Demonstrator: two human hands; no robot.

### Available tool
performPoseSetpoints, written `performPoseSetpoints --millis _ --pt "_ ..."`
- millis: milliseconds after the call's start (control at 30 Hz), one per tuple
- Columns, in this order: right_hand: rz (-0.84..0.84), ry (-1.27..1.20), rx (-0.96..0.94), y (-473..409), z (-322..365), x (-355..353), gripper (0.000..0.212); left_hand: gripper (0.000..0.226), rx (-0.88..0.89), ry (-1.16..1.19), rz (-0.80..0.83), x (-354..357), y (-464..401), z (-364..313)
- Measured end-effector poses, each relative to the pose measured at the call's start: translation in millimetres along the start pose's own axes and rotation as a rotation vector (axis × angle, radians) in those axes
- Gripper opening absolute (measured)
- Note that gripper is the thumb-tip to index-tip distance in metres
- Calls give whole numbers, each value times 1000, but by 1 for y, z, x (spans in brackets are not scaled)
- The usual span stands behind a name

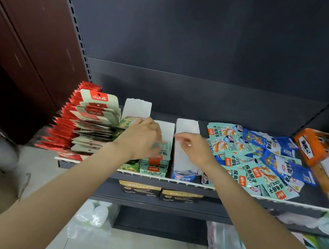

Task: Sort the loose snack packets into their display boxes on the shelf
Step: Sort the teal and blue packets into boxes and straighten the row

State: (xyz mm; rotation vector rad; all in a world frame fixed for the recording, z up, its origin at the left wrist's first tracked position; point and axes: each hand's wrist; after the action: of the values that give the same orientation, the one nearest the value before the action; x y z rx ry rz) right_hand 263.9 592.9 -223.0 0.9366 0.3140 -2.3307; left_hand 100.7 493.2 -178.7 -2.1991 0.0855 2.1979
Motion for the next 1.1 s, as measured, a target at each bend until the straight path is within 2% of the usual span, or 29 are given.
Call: performPoseSetpoints --millis 100,233,333,433,567,667,767,833,900,1033,1100 --pt "-136 -102 20 2 -23 -26 32 31 -71 237 -80 6 -26 -26" --pt "-192 -60 109 4 -70 -63 32 26 -146 636 -182 16 -75 -84" --pt "-160 69 196 -1 -113 -83 35 22 -276 869 -87 31 -119 -130" --pt "-20 241 231 -11 -152 -95 48 21 -456 933 100 65 -168 -158" --pt "252 377 195 -21 -188 -102 73 41 -901 893 238 101 -210 -165" --pt "363 453 175 -27 -202 -103 74 50 -1098 877 240 114 -224 -162" --pt "366 514 162 -28 -209 -102 70 51 -1187 961 156 118 -229 -157" --pt "350 531 145 -28 -208 -101 69 43 -1222 1067 72 121 -230 -153" --pt "329 522 144 -30 -207 -103 66 29 -1184 1051 3 113 -229 -155" --pt "195 380 160 -34 -196 -114 54 16 -878 891 -154 81 -219 -159" --pt "56 267 132 -32 -182 -116 59 14 -721 817 -242 65 -209 -154"
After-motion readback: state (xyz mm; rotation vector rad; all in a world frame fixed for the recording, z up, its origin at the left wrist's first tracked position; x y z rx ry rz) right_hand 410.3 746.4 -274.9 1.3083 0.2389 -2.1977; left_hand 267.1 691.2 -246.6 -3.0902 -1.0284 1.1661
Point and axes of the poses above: each hand's wrist, its own y-axis away from the middle knuckle, its own x-axis out of the palm, z = x × y, and after that the axes turned 2 degrees about -z, right-handed
